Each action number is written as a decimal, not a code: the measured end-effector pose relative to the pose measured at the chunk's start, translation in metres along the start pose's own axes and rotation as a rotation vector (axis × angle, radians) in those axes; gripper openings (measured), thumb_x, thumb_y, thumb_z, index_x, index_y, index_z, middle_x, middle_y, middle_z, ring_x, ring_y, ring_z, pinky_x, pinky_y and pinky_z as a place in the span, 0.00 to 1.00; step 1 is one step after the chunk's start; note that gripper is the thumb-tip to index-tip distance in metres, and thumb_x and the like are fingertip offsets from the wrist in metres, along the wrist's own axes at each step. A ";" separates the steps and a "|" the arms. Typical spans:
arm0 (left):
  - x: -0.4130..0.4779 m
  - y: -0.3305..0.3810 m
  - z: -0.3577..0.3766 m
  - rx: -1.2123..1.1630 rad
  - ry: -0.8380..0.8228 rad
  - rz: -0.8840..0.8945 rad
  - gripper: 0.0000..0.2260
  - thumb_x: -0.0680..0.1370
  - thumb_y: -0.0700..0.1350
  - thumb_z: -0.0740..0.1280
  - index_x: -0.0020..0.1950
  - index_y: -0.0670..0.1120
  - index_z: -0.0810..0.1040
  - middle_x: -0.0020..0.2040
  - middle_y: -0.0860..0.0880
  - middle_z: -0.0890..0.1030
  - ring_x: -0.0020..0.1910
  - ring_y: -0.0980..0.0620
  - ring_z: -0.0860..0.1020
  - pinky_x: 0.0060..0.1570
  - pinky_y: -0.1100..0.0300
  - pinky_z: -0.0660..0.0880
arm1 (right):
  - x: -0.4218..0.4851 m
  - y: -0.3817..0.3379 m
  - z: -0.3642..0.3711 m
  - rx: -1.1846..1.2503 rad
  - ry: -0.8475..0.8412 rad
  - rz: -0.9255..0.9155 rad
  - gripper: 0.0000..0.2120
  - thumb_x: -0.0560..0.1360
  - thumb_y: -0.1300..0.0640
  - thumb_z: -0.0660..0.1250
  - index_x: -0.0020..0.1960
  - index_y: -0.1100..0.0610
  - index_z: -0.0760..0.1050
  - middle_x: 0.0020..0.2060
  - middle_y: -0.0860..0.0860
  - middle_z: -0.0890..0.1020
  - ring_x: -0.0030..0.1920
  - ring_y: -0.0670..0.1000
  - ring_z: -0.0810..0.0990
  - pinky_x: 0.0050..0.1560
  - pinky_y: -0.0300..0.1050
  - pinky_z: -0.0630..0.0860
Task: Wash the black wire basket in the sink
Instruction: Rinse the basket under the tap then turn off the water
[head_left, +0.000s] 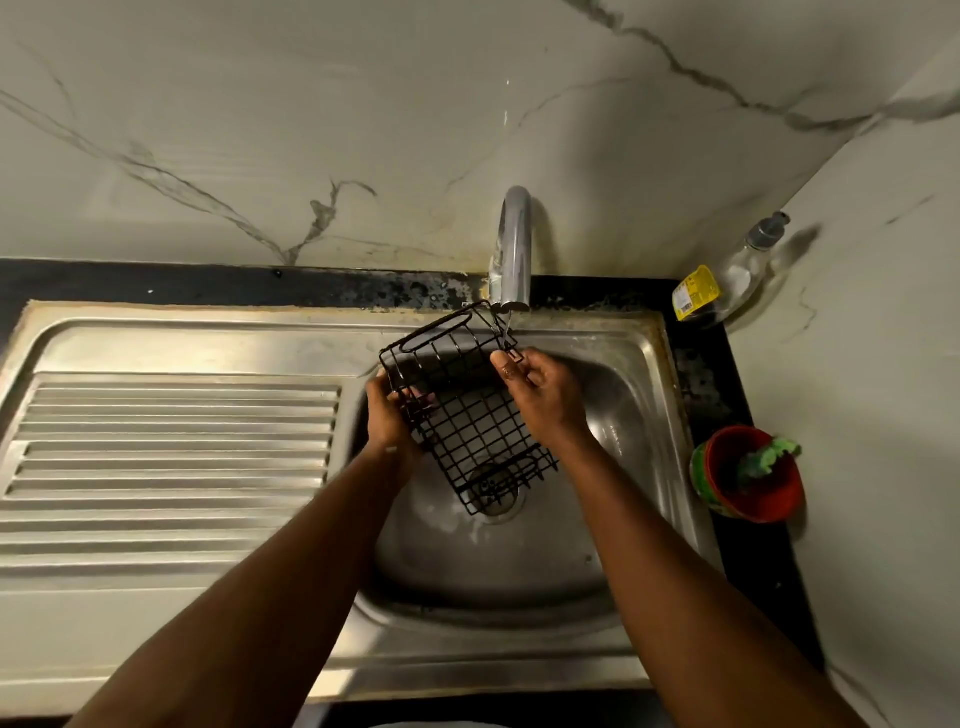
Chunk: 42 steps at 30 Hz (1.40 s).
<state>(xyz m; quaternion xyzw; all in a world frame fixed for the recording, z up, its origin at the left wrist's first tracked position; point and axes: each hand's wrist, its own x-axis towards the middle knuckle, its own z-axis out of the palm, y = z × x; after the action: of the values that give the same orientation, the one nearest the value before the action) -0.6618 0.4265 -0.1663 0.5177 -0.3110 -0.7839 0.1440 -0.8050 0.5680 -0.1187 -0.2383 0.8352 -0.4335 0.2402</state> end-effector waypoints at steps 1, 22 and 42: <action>0.003 0.002 0.000 -0.006 -0.001 -0.002 0.23 0.79 0.66 0.56 0.48 0.50 0.80 0.52 0.45 0.84 0.54 0.45 0.80 0.61 0.46 0.69 | -0.001 -0.002 -0.002 -0.058 0.011 -0.036 0.25 0.76 0.29 0.62 0.51 0.51 0.80 0.45 0.46 0.84 0.46 0.45 0.82 0.47 0.45 0.81; -0.002 0.016 0.035 0.678 0.056 0.385 0.34 0.69 0.78 0.67 0.51 0.48 0.85 0.48 0.49 0.87 0.49 0.51 0.85 0.54 0.54 0.82 | -0.018 0.019 -0.009 -0.478 -0.091 -0.466 0.25 0.76 0.30 0.62 0.43 0.50 0.84 0.62 0.51 0.84 0.64 0.51 0.80 0.63 0.53 0.77; -0.019 0.011 0.061 0.364 0.026 0.288 0.26 0.81 0.71 0.53 0.55 0.52 0.78 0.57 0.48 0.76 0.49 0.52 0.76 0.60 0.48 0.74 | 0.000 -0.032 0.027 -0.445 -0.137 -0.555 0.10 0.84 0.53 0.57 0.48 0.55 0.73 0.38 0.51 0.80 0.35 0.49 0.75 0.37 0.47 0.70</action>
<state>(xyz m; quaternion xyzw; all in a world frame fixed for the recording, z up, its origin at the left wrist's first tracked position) -0.7099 0.4494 -0.1296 0.4955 -0.5160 -0.6796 0.1625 -0.7820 0.5350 -0.1055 -0.5309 0.7945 -0.2731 0.1108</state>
